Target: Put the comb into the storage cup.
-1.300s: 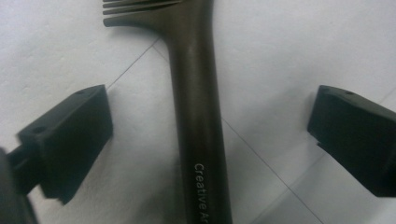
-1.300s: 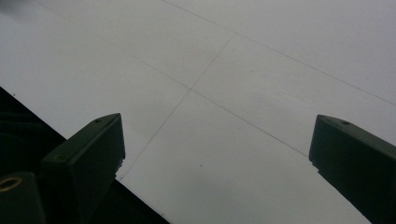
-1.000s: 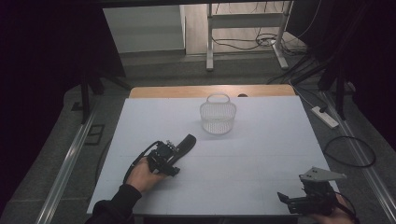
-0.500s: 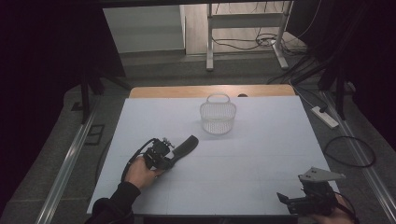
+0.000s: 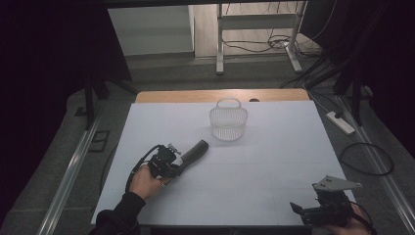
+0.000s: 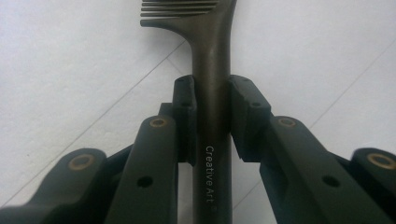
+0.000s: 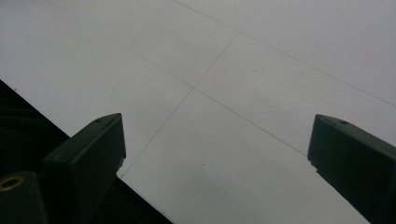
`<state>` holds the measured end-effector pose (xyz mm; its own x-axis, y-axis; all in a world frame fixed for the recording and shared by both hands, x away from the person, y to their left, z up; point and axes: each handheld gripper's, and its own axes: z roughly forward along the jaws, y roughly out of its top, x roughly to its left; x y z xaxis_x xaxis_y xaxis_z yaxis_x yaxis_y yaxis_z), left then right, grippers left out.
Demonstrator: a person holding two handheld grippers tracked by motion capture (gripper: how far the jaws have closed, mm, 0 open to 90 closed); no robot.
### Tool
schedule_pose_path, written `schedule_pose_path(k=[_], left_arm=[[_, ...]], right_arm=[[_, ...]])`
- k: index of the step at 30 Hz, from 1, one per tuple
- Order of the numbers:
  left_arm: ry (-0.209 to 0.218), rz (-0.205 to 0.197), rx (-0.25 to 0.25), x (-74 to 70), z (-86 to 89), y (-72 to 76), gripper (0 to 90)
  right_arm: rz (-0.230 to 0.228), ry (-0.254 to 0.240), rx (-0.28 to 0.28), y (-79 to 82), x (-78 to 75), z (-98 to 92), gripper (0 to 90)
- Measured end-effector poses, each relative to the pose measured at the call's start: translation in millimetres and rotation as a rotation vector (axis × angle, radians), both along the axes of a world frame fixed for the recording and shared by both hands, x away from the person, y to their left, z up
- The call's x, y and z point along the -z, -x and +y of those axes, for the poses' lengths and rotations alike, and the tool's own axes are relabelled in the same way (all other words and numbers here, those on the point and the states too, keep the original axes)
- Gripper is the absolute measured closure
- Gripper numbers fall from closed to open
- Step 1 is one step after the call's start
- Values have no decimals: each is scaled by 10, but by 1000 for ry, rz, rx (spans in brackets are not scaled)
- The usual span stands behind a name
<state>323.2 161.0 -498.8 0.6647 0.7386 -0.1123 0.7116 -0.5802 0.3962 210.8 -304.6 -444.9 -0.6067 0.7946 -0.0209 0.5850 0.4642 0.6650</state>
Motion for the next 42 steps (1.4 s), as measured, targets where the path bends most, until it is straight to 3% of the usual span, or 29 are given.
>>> schedule_pose_path(k=[12, 18, 42], left_arm=[[104, -58, 6, -133, 71, 86, 729], [146, -68, 12, -186, 112, 144, 729], [281, -228, -24, -480, 244, 505, 729]], right_arm=[[-2, 1, -1, 1, 0, 2, 45], [-10, -3, 0, 7, -6, -3, 42], [-38, -24, 6, 28, -26, -21, 21]])
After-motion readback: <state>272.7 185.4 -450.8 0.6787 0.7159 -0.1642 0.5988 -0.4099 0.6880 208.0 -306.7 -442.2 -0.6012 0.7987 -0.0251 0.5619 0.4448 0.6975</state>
